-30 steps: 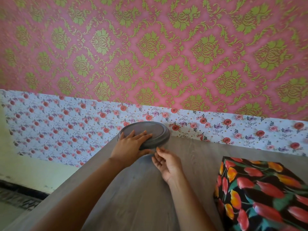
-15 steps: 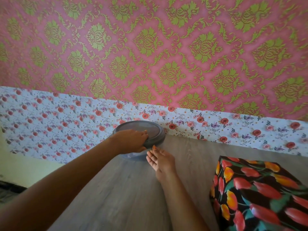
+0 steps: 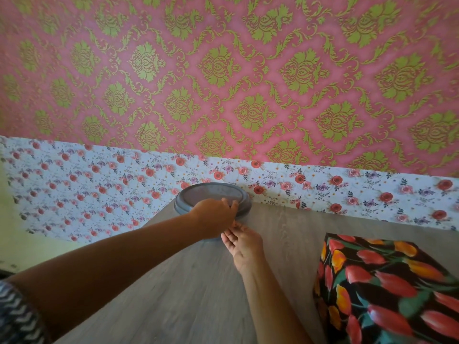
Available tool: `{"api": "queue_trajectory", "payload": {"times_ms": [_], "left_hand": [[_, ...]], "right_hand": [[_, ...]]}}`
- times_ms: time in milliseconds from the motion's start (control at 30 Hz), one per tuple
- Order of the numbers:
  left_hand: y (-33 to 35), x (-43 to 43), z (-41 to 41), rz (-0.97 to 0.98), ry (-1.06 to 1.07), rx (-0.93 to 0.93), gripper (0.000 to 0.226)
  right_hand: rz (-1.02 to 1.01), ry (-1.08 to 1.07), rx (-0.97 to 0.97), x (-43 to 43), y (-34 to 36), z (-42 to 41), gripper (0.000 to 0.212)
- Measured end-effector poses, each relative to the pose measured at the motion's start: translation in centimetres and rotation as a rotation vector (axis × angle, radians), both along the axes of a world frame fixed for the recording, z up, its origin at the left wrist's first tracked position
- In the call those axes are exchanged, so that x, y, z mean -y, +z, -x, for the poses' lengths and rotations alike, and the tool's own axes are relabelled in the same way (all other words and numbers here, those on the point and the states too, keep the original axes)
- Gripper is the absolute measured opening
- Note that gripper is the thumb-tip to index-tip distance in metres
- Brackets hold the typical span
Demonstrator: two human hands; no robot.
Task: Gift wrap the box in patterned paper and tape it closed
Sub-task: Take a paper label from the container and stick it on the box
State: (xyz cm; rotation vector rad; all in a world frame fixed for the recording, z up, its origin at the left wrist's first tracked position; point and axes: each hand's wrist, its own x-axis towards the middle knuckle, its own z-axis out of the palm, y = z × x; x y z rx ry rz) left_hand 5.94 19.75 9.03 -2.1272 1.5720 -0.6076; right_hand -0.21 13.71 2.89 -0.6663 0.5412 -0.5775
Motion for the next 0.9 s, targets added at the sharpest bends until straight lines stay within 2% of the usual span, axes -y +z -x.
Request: {"api": "queue_trajectory", "payload": {"times_ms": [267,500,567,633,767,867,900], "left_hand": [[-0.1,-0.1,-0.4,0.020,-0.036,0.125,0.057],[-0.1,-0.5,-0.6,0.029,-0.069,0.115,0.053],[0.1,-0.7,-0.9,0.020,-0.092,0.099,0.053],[1.6,-1.0,-1.8,0.150,-0.074,0.027,0.055],[7.7,-2.4,-5.0,0.463,0.059,-0.206,0.054],[9.9,-4.1,-6.3,0.604,0.110,-0.204,0.056],[10.2,-4.7,-6.7,0.669,0.120,-0.153,0.056]], "right_hand": [[-0.039,0.010,0.025,0.2,-0.1,-0.1,0.013],[-0.067,0.023,-0.021,0.4,-0.1,-0.4,0.014],[-0.096,0.027,-0.012,0.6,-0.1,-0.5,0.020],[-0.127,-0.003,-0.019,0.8,-0.1,-0.5,0.023],[0.013,-0.024,-0.066,0.1,0.2,0.2,0.016],[0.140,-0.043,-0.092,-0.5,0.1,-0.1,0.009],[0.189,-0.063,-0.101,-0.6,-0.1,-0.4,0.024]]}}
